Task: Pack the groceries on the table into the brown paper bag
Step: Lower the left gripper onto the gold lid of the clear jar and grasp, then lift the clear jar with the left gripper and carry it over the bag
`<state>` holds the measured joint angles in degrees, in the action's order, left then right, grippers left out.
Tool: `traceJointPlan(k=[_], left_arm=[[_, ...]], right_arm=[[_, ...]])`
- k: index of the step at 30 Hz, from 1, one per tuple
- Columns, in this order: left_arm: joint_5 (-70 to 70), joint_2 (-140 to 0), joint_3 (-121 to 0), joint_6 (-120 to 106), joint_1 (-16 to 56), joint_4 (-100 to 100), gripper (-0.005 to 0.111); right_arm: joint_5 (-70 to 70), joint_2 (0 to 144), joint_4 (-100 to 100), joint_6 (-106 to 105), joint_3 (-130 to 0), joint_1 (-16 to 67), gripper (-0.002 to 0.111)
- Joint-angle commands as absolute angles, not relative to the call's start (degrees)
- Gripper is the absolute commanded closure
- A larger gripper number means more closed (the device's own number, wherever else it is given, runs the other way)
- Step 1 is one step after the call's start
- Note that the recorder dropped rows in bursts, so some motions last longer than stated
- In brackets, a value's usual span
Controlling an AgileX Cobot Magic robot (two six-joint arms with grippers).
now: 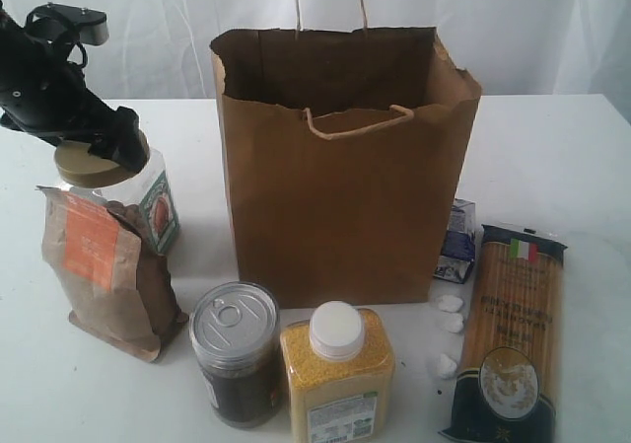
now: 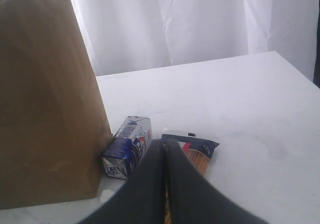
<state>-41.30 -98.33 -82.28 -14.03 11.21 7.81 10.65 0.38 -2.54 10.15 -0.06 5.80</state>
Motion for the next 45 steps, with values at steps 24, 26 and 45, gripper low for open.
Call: traceJointPlan(k=[24, 26, 45], left_arm=[[-45.6, -92.4, -86.2, -10.3, 11.0, 4.2, 0.107], [-46.4, -91.8, -88.0, -10.3, 11.0, 4.2, 0.107], [-57.8, -84.5, -123.0, -8.6, 11.0, 18.8, 0.107]], right_arm=[[10.2, 0.0, -2.8, 10.4, 0.0, 5.7, 0.108], [10.2, 0.0, -2.8, 10.4, 0.0, 5.7, 0.108], [10.2, 0.0, -2.8, 10.4, 0.0, 5.7, 0.108]])
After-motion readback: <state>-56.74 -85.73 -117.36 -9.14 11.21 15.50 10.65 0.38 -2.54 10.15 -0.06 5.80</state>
